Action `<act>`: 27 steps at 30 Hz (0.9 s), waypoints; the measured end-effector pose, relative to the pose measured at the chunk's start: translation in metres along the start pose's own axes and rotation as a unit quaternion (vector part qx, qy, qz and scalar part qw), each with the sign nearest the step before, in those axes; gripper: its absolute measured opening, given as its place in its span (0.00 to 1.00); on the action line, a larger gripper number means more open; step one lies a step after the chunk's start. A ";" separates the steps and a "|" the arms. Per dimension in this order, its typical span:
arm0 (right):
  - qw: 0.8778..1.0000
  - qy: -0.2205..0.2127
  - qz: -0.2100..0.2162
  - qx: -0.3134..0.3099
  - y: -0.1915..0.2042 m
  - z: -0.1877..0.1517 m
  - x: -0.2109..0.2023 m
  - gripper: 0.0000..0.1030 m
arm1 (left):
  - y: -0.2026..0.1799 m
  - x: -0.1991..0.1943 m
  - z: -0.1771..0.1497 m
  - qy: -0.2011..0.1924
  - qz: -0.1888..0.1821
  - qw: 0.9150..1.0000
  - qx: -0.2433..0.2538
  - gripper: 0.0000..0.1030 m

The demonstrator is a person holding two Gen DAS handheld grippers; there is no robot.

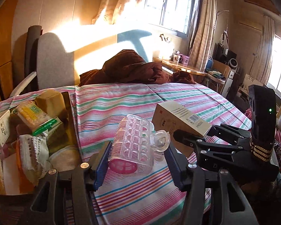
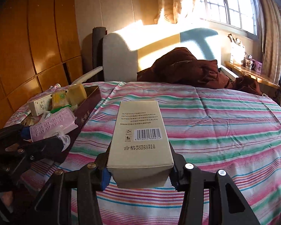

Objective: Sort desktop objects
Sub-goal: 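Lift the pink curler and small white box and carry them toward the tray, then lower the small white box and pink curler into the tray and open both tools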

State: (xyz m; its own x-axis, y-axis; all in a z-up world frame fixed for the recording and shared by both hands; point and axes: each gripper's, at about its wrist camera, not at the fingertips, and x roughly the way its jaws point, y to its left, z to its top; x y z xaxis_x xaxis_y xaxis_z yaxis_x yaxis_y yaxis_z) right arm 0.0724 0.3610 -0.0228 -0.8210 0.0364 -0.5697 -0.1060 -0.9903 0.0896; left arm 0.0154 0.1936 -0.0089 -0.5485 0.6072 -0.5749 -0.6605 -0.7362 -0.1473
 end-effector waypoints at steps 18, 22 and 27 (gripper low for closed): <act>0.984 -0.010 0.153 -0.090 0.153 0.055 0.043 0.48 | 0.162 -0.070 -0.017 -0.029 0.171 0.979 -0.110 0.56; 0.984 -0.002 0.150 -0.091 0.173 0.059 0.061 0.48 | 0.181 -0.069 -0.021 -0.025 0.187 0.975 -0.122 0.56; 0.985 0.019 0.146 -0.085 0.186 0.060 0.084 0.48 | 0.198 -0.056 -0.023 -0.011 0.190 0.972 -0.137 0.56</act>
State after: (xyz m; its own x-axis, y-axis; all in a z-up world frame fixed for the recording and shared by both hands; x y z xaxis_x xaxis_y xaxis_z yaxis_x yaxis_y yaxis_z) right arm -0.0503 0.1875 -0.0050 -0.7805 -0.2554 -0.5706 0.2297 -0.9661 0.1182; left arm -0.0727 0.0063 -0.0244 -0.7385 0.2804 -0.6132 -0.2493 -0.9585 -0.1381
